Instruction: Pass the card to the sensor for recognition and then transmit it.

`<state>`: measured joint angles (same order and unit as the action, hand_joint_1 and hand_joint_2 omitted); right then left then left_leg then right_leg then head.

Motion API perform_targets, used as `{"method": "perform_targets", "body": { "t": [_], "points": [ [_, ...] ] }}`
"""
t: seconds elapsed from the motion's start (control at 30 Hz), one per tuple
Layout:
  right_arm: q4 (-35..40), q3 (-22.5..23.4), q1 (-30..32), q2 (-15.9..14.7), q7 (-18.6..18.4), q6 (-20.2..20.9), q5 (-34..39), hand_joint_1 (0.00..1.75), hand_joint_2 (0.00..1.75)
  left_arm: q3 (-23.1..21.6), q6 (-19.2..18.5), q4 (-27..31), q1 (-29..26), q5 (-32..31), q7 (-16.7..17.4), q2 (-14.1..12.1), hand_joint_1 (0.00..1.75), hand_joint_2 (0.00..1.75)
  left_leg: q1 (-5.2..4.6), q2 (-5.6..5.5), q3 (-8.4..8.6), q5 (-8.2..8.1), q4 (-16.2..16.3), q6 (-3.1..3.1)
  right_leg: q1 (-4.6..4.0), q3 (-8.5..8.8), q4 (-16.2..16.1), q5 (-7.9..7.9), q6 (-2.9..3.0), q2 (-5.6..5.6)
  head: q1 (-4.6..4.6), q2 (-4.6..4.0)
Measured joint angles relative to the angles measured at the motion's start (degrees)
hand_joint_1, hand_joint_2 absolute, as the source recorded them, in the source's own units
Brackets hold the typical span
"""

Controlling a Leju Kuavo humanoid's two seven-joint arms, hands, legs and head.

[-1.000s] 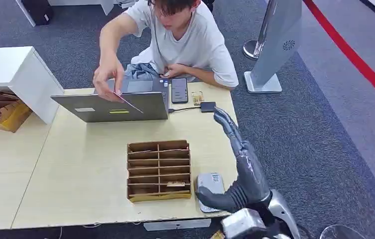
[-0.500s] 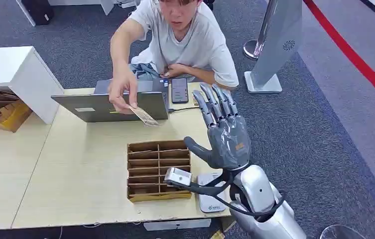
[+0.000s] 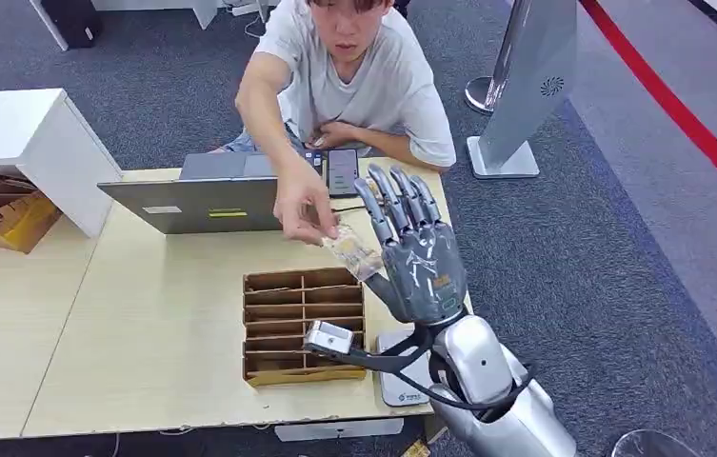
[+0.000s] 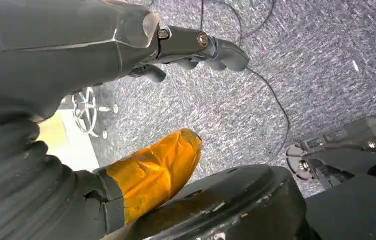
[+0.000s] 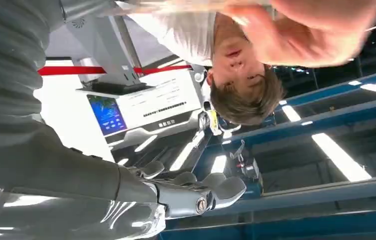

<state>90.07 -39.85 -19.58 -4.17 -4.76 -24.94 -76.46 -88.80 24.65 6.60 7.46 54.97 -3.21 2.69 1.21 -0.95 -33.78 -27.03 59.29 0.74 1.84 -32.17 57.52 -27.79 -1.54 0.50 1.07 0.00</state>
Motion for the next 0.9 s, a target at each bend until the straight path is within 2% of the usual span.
{"method": "perform_targets", "body": {
  "t": [0.23, 0.27, 0.3, 0.9],
  "points": [
    [0.0, 0.0, 0.0, 0.1, -0.5, 0.0, 0.2, 0.0, 1.75, 0.0, 0.0, 0.0, 0.1, -0.8, 0.1, 0.0, 0.0, 1.75, 0.0, 0.0, 0.0, 0.0, 0.0, 0.0, 0.0, -0.01, 0.0, 0.0, 0.0, 0.0, 0.0, 0.0],
    [0.0, 0.0, 0.0, 0.1, -0.5, 0.1, 0.2, 1.4, 1.75, 0.0, 0.0, 0.0, 0.1, -0.9, 0.1, 0.0, 0.0, 1.75, 0.0, 0.0, 0.0, 0.0, 0.0, 0.0, 0.0, -0.01, 0.0, 0.0, 0.0, 0.0, 0.0, 0.0],
    [0.0, 0.0, 0.0, 0.1, -0.5, 0.1, 0.3, 1.73, 1.75, 0.0, 0.0, 0.0, 0.1, -1.0, 0.2, 0.0, 0.0, 1.75, 0.0, 0.0, 0.0, 0.0, 0.0, 0.0, 0.0, -0.01, 0.0, 0.0, 0.0, 0.0, 0.0, 0.0],
    [0.0, 0.0, 0.0, 0.1, -0.5, 0.9, 0.9, 1.75, 1.75, 0.0, -0.2, 0.0, 0.5, -1.6, 0.6, 0.0, 0.0, 1.75, 0.0, 0.0, 0.0, 0.0, 0.0, 0.0, 0.0, -0.01, 0.0, 0.0, 0.0, 0.01, 0.0, 0.0]
  ]
}}
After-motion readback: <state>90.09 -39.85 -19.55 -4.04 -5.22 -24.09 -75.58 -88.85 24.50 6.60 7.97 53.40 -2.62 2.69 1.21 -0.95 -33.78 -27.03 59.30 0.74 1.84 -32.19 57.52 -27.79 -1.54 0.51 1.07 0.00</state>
